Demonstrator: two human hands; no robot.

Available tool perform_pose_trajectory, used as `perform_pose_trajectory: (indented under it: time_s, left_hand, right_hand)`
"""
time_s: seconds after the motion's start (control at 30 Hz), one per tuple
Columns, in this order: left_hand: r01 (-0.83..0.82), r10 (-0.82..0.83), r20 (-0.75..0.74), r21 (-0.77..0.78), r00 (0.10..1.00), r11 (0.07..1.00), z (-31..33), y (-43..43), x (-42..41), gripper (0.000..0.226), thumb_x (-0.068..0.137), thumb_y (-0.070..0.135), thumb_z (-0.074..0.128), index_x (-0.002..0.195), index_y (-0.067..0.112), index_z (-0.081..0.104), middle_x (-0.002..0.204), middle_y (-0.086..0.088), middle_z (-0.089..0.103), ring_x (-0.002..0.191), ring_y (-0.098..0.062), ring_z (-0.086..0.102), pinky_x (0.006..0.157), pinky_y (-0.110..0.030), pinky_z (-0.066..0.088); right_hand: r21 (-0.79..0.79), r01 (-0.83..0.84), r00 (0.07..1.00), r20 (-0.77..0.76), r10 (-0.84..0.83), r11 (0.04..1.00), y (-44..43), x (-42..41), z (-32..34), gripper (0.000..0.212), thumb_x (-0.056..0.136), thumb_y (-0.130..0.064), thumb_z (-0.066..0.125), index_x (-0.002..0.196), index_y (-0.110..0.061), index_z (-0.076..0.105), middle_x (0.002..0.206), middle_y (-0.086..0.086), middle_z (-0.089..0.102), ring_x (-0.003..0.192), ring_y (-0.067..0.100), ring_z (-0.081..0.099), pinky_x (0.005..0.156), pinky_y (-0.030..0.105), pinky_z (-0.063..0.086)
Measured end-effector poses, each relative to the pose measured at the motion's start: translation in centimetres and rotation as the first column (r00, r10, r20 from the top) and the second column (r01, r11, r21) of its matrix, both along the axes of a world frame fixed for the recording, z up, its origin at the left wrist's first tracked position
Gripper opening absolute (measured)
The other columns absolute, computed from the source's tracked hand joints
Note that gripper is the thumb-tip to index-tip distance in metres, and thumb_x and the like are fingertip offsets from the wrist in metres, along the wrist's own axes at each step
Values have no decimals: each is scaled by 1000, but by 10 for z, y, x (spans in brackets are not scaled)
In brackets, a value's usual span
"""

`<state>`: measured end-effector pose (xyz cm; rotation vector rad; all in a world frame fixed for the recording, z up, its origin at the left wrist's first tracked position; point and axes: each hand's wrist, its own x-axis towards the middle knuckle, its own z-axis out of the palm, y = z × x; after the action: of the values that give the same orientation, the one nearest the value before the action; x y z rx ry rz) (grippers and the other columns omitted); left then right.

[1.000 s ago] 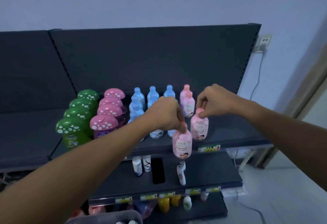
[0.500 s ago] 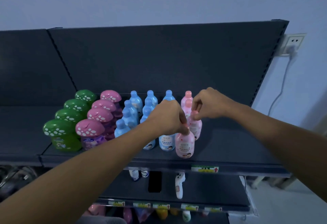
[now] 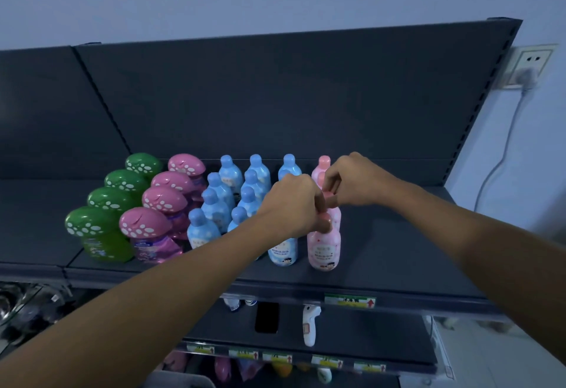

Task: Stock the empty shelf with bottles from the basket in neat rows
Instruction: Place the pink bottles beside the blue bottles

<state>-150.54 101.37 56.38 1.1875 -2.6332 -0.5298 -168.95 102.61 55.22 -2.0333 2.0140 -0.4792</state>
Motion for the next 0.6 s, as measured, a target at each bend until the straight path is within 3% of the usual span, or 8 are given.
perform_pose_trajectory:
  time_s: [0.3,0.47,0.6]
  left_hand:
    - [15,-15,5,-27,1000,1000,-7,-4,-8,18,67,35,84,83,28,79,82,4,71,82,-12,66,74,-38,60]
    - [26,-24,25,-56,999,998,-8,-6,-10,20,69,35,82,85,23,79,82,1,72,85,-12,64,74,-38,60]
    - [34,-34,5,-46,999,998,-10,-7,-9,19,69,32,82,85,24,80,79,2,72,81,-12,66,73,-38,60]
  right_hand:
    - [-41,-34,999,12,35,999,-4,-2,-4,8,70,-27,82,70,-25,74,83,-46,57,72,-5,63,61,19,50]
    - [-27,8,1000,8,-8,1000,-6,-6,-4,10,69,-27,84,71,-26,74,71,-19,67,73,2,65,67,28,59]
    - [-28,20,1000,17,-19,999,-5,-5,-6,12,69,-29,86,72,-27,74,71,-17,68,71,0,65,68,29,60]
